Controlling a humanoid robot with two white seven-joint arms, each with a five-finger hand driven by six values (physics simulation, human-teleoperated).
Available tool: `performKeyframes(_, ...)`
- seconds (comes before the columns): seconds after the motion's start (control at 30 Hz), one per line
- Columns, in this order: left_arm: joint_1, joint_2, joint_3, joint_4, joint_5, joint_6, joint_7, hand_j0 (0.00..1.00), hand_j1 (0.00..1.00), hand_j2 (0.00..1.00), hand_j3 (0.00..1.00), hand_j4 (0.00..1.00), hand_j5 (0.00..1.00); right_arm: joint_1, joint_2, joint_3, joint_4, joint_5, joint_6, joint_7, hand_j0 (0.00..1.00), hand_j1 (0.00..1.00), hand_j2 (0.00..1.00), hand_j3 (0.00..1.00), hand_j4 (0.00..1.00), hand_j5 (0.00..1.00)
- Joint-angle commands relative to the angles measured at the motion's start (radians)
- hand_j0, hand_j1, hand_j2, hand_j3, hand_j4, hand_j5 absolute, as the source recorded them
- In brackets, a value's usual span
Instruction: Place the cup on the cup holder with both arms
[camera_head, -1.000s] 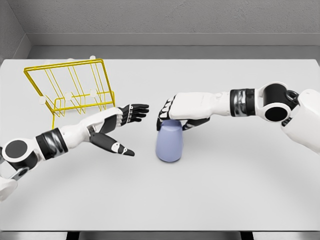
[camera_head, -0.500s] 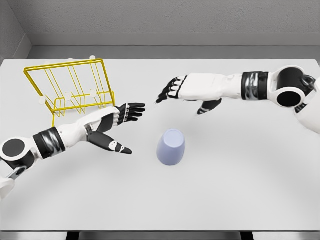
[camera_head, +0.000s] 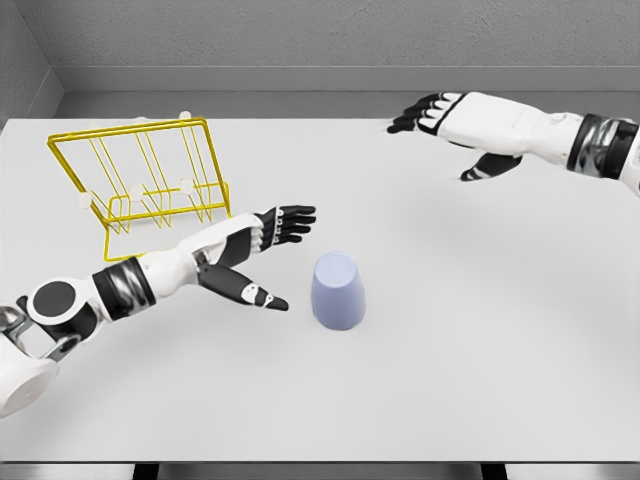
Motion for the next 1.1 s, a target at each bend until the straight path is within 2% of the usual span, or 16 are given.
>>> performKeyframes(0.0, 0.003, -0.004, 0.017, 0.000, -0.015, 0.059, 0.000, 1.00, 1.00, 1.00, 1.00, 1.00, 1.00, 0.002, -0.051, 0.000, 0.002, -0.005, 0.001, -0.012, 1.00, 1.00, 1.00, 1.00, 1.00, 1.00)
performKeyframes(0.03, 0.008, -0.006, 0.028, 0.000, -0.021, 0.145, -0.003, 1.00, 1.00, 1.00, 1.00, 1.00, 1.00, 0.000, -0.054, -0.003, 0.004, -0.005, 0.001, -0.012, 1.00, 1.00, 1.00, 1.00, 1.00, 1.00)
performKeyframes(0.07, 0.008, -0.009, 0.028, 0.000, -0.022, 0.143, -0.001, 1.00, 1.00, 1.00, 1.00, 1.00, 1.00, 0.002, -0.054, -0.003, 0.004, -0.005, 0.001, -0.012, 1.00, 1.00, 1.00, 1.00, 1.00, 1.00)
performKeyframes(0.2, 0.014, -0.007, 0.031, 0.000, -0.034, 0.011, -0.001, 1.00, 1.00, 1.00, 1.00, 1.00, 1.00, 0.029, -0.074, -0.006, 0.018, -0.005, 0.001, -0.012, 1.00, 1.00, 1.00, 1.00, 1.00, 1.00)
performKeyframes(0.3, 0.014, -0.055, 0.028, 0.004, -0.102, 0.010, 0.003, 1.00, 1.00, 1.00, 1.00, 1.00, 1.00, 0.032, -0.102, -0.007, 0.018, -0.005, 0.001, -0.012, 1.00, 1.00, 1.00, 1.00, 1.00, 1.00)
performKeyframes(0.4, 0.015, -0.072, 0.029, 0.009, -0.104, 0.011, 0.006, 1.00, 1.00, 1.00, 1.00, 1.00, 1.00, 0.032, -0.125, -0.010, 0.022, -0.005, 0.002, -0.012, 1.00, 1.00, 1.00, 1.00, 1.00, 1.00)
performKeyframes(0.53, 0.020, -0.078, 0.025, 0.010, -0.105, 0.011, 0.006, 1.00, 1.00, 1.00, 1.00, 1.00, 1.00, 0.035, -0.120, -0.010, 0.029, -0.005, 0.002, -0.012, 1.00, 1.00, 1.00, 1.00, 1.00, 1.00)
performKeyframes(0.6, 0.020, -0.095, 0.018, 0.023, -0.110, 0.011, 0.005, 1.00, 1.00, 1.00, 1.00, 1.00, 1.00, 0.035, -0.109, -0.010, 0.071, -0.005, 0.002, -0.012, 1.00, 1.00, 1.00, 1.00, 1.00, 1.00)
performKeyframes(0.63, 0.020, -0.118, 0.018, 0.029, -0.148, 0.013, 0.005, 1.00, 1.00, 1.00, 1.00, 1.00, 1.00, 0.034, -0.109, -0.010, 0.076, -0.005, 0.002, -0.012, 1.00, 1.00, 1.00, 1.00, 1.00, 1.00)
performKeyframes(0.73, 0.032, -0.144, 0.017, 0.056, -0.159, 0.013, 0.005, 1.00, 1.00, 1.00, 1.00, 1.00, 1.00, 0.034, -0.109, -0.010, 0.078, -0.005, 0.004, -0.012, 1.00, 1.00, 1.00, 1.00, 1.00, 1.00)
performKeyframes(0.8, 0.032, -0.159, 0.017, 0.061, -0.182, 0.013, 0.005, 1.00, 1.00, 1.00, 1.00, 1.00, 1.00, 0.031, -0.080, -0.007, 0.147, -0.005, 0.004, -0.012, 1.00, 1.00, 1.00, 1.00, 1.00, 1.00)
performKeyframes(1.07, 0.051, -0.178, 0.015, 0.064, -0.194, 0.011, 0.005, 1.00, 1.00, 1.00, 1.00, 1.00, 1.00, 0.029, -0.076, -0.009, 0.148, -0.005, 0.001, -0.012, 1.00, 1.00, 1.00, 1.00, 1.00, 1.00)
